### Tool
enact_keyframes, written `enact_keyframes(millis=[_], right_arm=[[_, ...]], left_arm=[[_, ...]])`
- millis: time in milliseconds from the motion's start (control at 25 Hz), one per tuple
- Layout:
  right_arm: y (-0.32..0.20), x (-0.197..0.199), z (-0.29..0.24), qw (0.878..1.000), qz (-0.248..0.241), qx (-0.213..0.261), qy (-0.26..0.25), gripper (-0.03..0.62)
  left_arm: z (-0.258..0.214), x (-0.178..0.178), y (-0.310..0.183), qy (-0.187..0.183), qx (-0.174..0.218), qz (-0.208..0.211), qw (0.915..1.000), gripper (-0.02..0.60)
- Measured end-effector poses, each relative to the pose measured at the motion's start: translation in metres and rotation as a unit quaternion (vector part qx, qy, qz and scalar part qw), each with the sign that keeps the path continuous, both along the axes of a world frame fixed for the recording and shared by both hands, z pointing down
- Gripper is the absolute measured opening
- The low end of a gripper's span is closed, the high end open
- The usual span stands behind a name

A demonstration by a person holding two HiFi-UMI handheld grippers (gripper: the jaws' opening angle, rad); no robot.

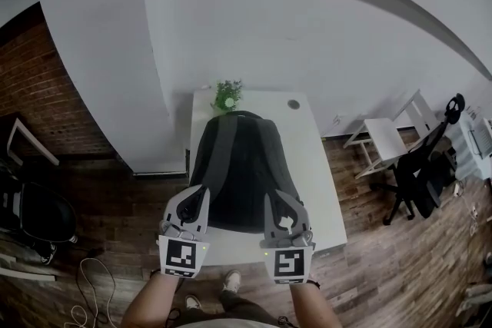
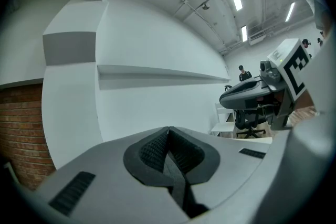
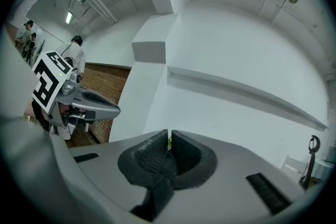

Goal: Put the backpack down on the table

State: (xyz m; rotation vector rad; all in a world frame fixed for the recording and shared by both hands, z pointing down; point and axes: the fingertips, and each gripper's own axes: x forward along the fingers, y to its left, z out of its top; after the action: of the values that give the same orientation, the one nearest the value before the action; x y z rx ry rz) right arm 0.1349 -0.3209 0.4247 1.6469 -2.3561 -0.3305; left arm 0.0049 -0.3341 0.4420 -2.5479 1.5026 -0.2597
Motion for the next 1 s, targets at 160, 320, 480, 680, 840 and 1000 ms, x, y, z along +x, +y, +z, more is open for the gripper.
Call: enact_keyframes(millis=[160, 320, 480, 680, 840, 1000], right_arm=[[0.002, -0.001, -0.009, 1.000, 0.000, 0.006, -0.008, 0.048], [0.009, -0.003, -0.019, 1.000, -0.002, 0.011, -0.011, 0.048], [0.023, -0.008, -0.032, 0.999, -0.002, 0.018, -0.040, 0.048], [0.039, -0.018, -0.047, 0.998, -0.009, 0.026, -0.052, 0.048], [0.053, -0.028, -0.060, 0.997, -0.013, 0.032, -0.066, 0.048], [0.070, -0.036, -0.073, 0.996, -0.013, 0.041, -0.080, 0.048]], left_arm=[[-0.007, -0.004, 0.006, 0.002, 0.006, -0.002, 1.0000, 0.017], [-0.022, -0.012, 0.012, 0.032, 0.017, -0.005, 0.9993, 0.017], [-0.039, -0.022, 0.026, 0.051, 0.032, -0.002, 0.9982, 0.017], [-0.057, -0.034, 0.045, 0.059, 0.044, 0.005, 0.9973, 0.017], [-0.073, -0.049, 0.063, 0.082, 0.045, 0.003, 0.9957, 0.017], [-0.084, -0.066, 0.079, 0.098, 0.038, 0.004, 0.9944, 0.017]])
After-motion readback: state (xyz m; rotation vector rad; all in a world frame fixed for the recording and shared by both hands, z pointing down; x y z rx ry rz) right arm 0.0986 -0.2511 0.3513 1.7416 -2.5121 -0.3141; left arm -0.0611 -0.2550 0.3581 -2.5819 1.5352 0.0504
